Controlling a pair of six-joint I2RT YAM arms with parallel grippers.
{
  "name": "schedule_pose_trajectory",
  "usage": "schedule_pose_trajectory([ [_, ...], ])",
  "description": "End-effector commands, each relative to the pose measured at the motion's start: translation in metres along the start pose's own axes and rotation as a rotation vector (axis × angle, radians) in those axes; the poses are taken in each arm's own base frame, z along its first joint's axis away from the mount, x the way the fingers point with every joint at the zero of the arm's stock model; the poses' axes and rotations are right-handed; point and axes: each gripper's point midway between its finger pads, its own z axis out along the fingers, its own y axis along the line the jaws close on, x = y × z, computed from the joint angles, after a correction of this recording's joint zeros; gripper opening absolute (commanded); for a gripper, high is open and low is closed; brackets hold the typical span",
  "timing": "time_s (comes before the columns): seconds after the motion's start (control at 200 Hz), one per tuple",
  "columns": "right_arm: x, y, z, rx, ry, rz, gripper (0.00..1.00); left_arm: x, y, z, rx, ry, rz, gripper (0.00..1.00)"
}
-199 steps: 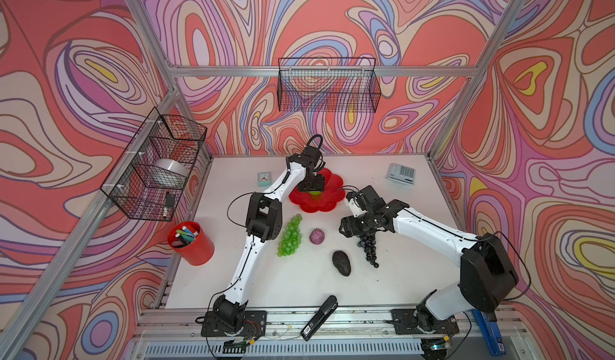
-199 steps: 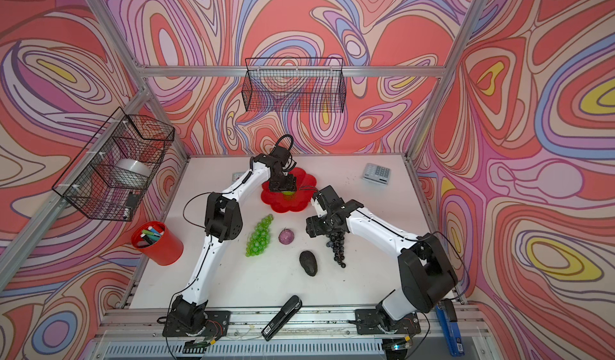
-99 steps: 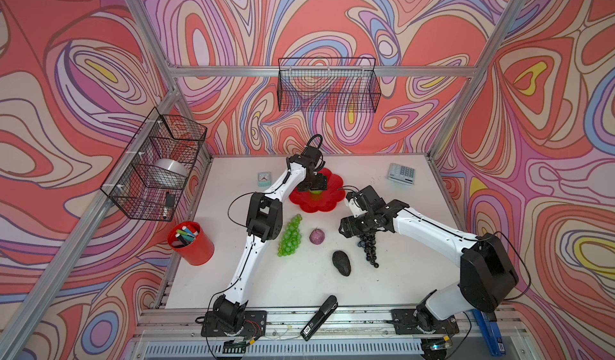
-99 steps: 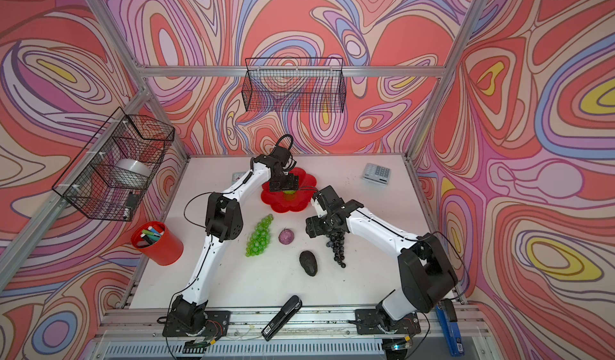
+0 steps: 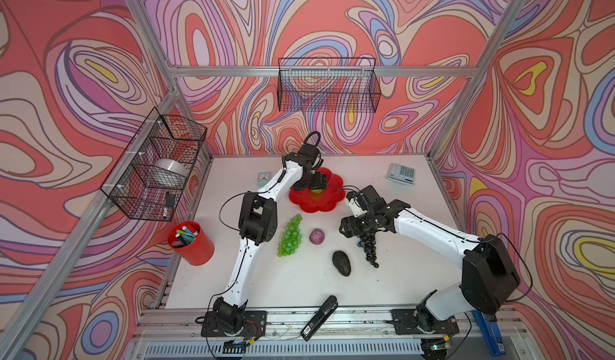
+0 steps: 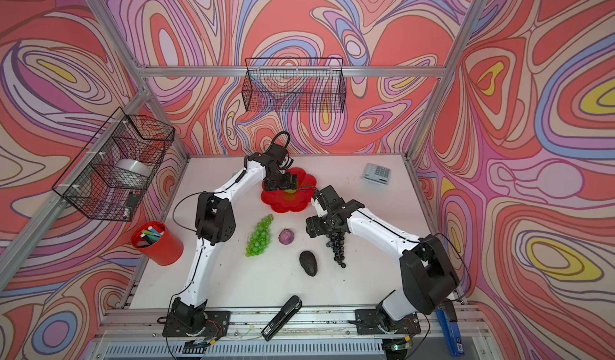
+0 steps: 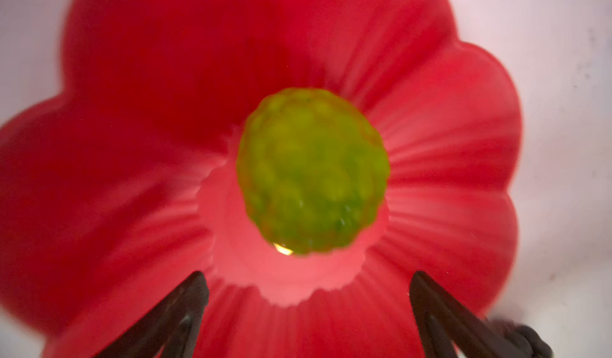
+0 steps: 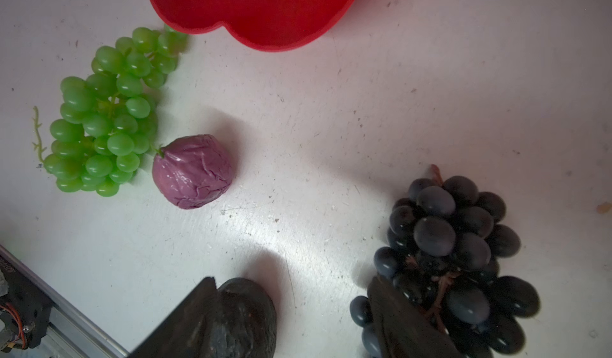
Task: Arrange fruit in a fruit bowl
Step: Place the fruit in the fruit bowl, then pick up the fruit from the bottom-center of the table.
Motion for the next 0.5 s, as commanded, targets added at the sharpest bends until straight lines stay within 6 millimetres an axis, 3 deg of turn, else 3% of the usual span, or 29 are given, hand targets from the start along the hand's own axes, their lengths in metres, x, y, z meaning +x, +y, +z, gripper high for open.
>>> schedule_pose_trajectory([
  [0.0, 0.007, 0.011, -0.010, 0.008, 0.010, -0.022, 0.76, 0.002, -0.003, -0.061, 0.026, -0.070, 0.017, 0.97],
  [0.15, 0.035, 0.022, -0.002, -0.008, 0.070, -0.018, 0.77, 0.045, 0.010, -0.087, 0.025, -0.044, 0.012, 0.96],
  [0.315, 0.059, 0.039, 0.009, -0.010, 0.144, -0.034, 0.78, 0.096, 0.026, -0.100, 0.041, -0.024, -0.048, 0.95],
  [0.496, 0.074, 0.053, 0.021, -0.014, 0.205, -0.045, 0.78, 0.118, 0.029, -0.105, 0.071, -0.013, -0.081, 0.95],
])
